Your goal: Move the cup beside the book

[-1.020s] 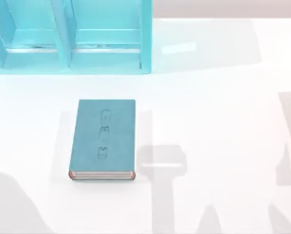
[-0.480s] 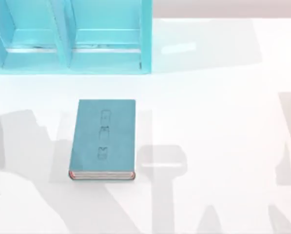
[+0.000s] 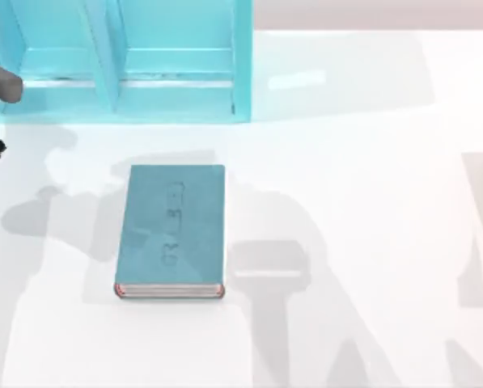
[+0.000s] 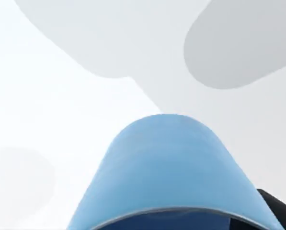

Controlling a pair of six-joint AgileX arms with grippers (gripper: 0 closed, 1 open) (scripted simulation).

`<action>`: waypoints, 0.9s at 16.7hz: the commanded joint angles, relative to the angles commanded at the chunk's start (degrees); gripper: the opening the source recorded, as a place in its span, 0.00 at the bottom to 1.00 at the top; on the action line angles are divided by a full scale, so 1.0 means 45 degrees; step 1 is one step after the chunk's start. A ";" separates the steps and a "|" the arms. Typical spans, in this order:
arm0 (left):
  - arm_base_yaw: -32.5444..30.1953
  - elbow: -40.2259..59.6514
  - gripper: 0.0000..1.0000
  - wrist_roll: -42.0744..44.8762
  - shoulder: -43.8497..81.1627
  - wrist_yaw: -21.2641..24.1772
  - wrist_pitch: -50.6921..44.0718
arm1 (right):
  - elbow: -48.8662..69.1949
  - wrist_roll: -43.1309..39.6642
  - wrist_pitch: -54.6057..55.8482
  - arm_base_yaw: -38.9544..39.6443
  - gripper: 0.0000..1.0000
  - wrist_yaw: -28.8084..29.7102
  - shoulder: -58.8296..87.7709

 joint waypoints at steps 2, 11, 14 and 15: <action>-0.1072 0.0238 0.00 -0.3006 0.0004 0.0007 -0.0285 | 0.0000 0.0000 0.0000 0.0000 1.00 0.0000 0.0000; -0.4639 0.1218 0.00 -1.1913 -0.0432 -0.0236 -0.0831 | 0.0000 0.0000 0.0000 0.0000 1.00 0.0000 0.0000; -0.4961 0.1319 0.00 -1.2575 -0.0533 -0.0299 -0.0828 | 0.0000 0.0000 0.0000 0.0000 1.00 0.0000 0.0000; -0.4961 0.1319 0.00 -1.2575 -0.0533 -0.0299 -0.0828 | 0.0000 0.0000 0.0000 0.0000 1.00 0.0000 0.0000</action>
